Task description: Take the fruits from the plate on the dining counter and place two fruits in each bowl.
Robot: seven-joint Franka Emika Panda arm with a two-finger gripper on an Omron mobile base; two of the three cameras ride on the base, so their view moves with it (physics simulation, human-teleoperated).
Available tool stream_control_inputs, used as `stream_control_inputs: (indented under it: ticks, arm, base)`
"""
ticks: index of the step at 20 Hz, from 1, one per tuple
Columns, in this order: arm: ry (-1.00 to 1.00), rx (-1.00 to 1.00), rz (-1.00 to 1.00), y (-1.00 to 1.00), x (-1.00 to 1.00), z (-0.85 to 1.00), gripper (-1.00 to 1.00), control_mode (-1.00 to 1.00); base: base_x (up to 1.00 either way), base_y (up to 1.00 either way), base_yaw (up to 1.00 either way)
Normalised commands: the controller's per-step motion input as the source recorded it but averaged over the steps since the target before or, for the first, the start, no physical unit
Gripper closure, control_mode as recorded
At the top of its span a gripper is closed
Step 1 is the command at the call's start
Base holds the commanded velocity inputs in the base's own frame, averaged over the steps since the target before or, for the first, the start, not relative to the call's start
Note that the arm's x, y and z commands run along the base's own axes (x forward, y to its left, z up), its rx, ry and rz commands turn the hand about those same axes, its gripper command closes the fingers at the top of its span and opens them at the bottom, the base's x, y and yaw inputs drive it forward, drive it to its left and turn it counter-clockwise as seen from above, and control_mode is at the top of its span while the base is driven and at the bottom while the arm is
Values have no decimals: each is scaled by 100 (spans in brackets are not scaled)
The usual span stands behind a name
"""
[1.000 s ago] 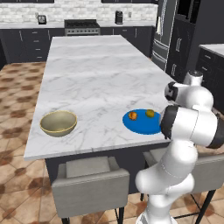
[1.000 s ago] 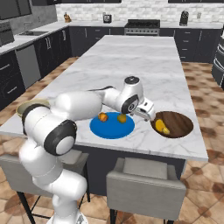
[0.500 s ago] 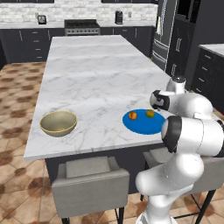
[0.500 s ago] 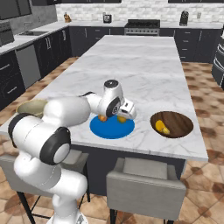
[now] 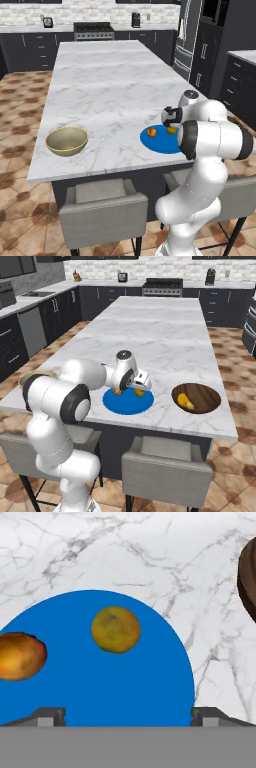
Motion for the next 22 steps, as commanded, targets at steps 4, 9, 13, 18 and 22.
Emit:
stream_control_inputs:
  ticks: [4,9,13,18,22]
  arm:
    - [0,0,1,0,41,-19,-100,-100]
    - [0,0,0,0,39,-31,-100,-100]
    - [0,0,0,0,56,-35,-100,-100]
    - [0,1,0,-11,19,-25,-100,-100]
    - [0,0,0,-5,5,-21,-100,-100]
  base:
    - [0,0,0]
    - [0,0,0]
    - [0,0,0]
    - [0,0,0]
    - [0,0,0]
